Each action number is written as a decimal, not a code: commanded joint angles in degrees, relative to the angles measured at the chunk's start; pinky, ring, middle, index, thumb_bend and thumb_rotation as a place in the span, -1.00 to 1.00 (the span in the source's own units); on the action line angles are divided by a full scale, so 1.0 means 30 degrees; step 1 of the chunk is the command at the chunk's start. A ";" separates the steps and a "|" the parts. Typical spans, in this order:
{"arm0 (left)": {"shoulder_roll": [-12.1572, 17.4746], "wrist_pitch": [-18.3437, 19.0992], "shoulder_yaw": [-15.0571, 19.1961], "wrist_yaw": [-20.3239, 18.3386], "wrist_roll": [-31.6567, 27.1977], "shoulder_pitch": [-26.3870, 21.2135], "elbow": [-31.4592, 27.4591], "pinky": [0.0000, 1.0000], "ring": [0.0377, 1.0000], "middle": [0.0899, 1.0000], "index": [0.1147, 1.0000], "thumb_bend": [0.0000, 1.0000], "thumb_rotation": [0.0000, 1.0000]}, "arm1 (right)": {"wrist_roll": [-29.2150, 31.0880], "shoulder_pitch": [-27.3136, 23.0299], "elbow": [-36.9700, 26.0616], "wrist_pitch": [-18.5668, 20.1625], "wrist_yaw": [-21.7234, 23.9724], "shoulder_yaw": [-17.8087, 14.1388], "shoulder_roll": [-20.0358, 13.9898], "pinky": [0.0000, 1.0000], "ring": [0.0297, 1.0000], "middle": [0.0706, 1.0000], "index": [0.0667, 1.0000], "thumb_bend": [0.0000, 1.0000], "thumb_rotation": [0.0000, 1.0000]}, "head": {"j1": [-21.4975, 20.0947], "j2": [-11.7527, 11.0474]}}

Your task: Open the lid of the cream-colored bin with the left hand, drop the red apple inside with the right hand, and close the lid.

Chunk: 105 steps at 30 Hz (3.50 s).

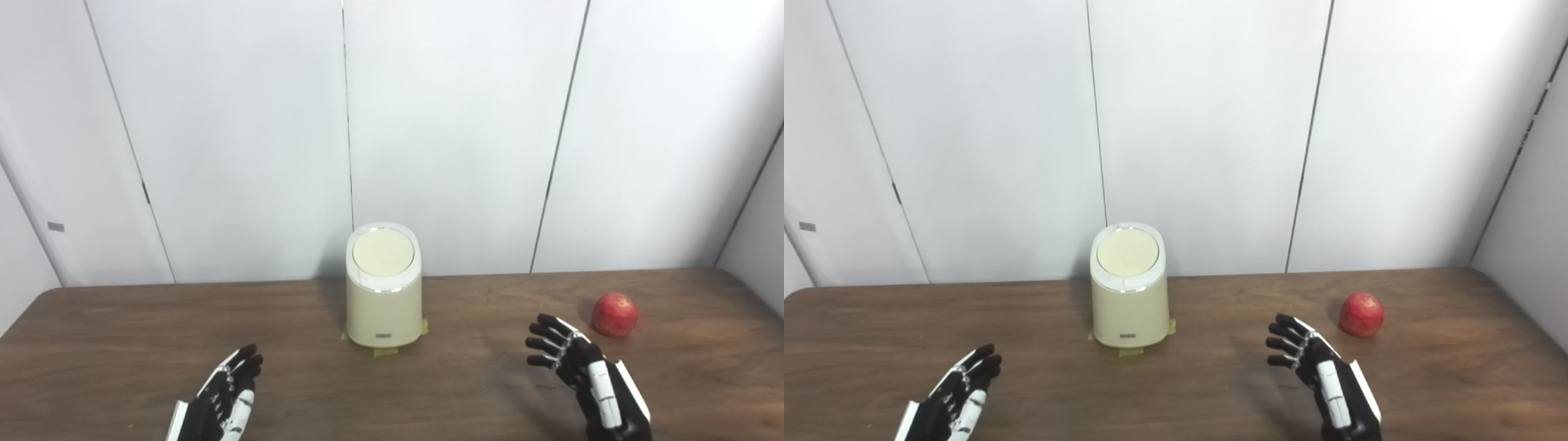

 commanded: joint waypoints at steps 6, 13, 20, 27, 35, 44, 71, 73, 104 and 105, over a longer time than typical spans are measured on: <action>0.0214 -0.0168 -0.0111 0.0135 -0.0039 0.1321 0.0728 0.79 0.69 0.64 0.69 -0.62 0.03 | 0.0168 0.1830 0.1813 0.0031 0.0047 0.0364 0.0662 0.35 0.53 0.58 0.61 0.06 0.94 | -0.0010 -0.0090; 0.0212 -0.0008 -0.0113 0.0162 0.0032 0.1350 0.0609 0.83 0.70 0.64 0.69 -0.61 0.04 | 0.0153 0.1836 0.1774 0.0071 0.0038 0.0347 0.0645 0.36 0.52 0.58 0.61 0.07 0.93 | -0.0029 -0.0012; 0.0234 -0.0111 -0.0147 0.0196 0.0180 0.1386 0.0571 0.81 0.69 0.63 0.69 -0.64 0.04 | 0.0109 0.1858 0.1696 0.0241 -0.0094 0.0323 0.0691 0.36 0.52 0.57 0.60 0.07 0.93 | -0.0040 0.0014; 0.0256 -0.0290 -0.0130 0.0238 0.0203 0.1391 0.0796 0.82 0.69 0.63 0.69 -0.66 0.03 | 0.0116 0.1863 0.1956 -0.0140 0.0020 0.0384 0.0710 0.36 0.54 0.59 0.62 0.06 0.94 | -0.0179 -0.0397; 0.0122 -0.0446 -0.0036 0.0203 -0.0253 0.1507 0.0810 0.81 0.70 0.64 0.71 -0.70 -0.10 | 0.0171 0.1938 0.2263 -0.0566 0.0047 0.0311 0.0719 0.35 0.54 0.59 0.62 0.04 0.91 | -0.0320 -0.0719; 0.0204 0.0661 -0.0003 0.0309 -0.0299 0.1126 -0.1285 0.74 0.69 0.66 0.71 -0.64 -0.32 | 0.0180 0.2096 0.2274 -0.0799 0.0101 0.0302 0.0625 0.35 0.54 0.59 0.63 0.04 0.94 | -0.0094 -0.0750; 0.3166 1.0643 -0.2007 -0.2689 0.4122 -1.1026 -0.3933 0.66 0.76 0.81 0.81 0.65 -0.78 | 0.0167 0.2160 0.1530 -0.0160 -0.0125 0.0346 0.0663 0.41 0.55 0.60 0.70 0.04 0.98 | 0.1079 0.0442; 0.3220 1.0641 -0.2172 -0.3037 0.4457 -1.1780 -0.3182 0.67 0.79 0.82 0.82 0.68 -0.81 | 0.0135 0.2169 0.1441 -0.0017 -0.0169 0.0385 0.0685 0.41 0.55 0.60 0.70 0.06 0.98 | 0.1083 0.0497; 0.1798 0.9695 -0.6760 -0.2569 0.7282 -1.9714 0.8244 0.41 0.63 0.73 0.77 0.81 -0.90 | -0.0193 0.1985 0.1788 -0.0053 -0.0426 0.0729 0.1501 0.35 0.50 0.56 0.65 0.11 0.91 | 0.0743 0.0830; 0.1737 0.9716 -0.6846 -0.2544 0.7319 -1.9830 0.8449 0.42 0.63 0.73 0.77 0.81 -0.89 | -0.0250 0.2015 0.1709 0.0022 -0.0473 0.0736 0.1548 0.35 0.50 0.56 0.65 0.12 0.91 | 0.0734 0.0843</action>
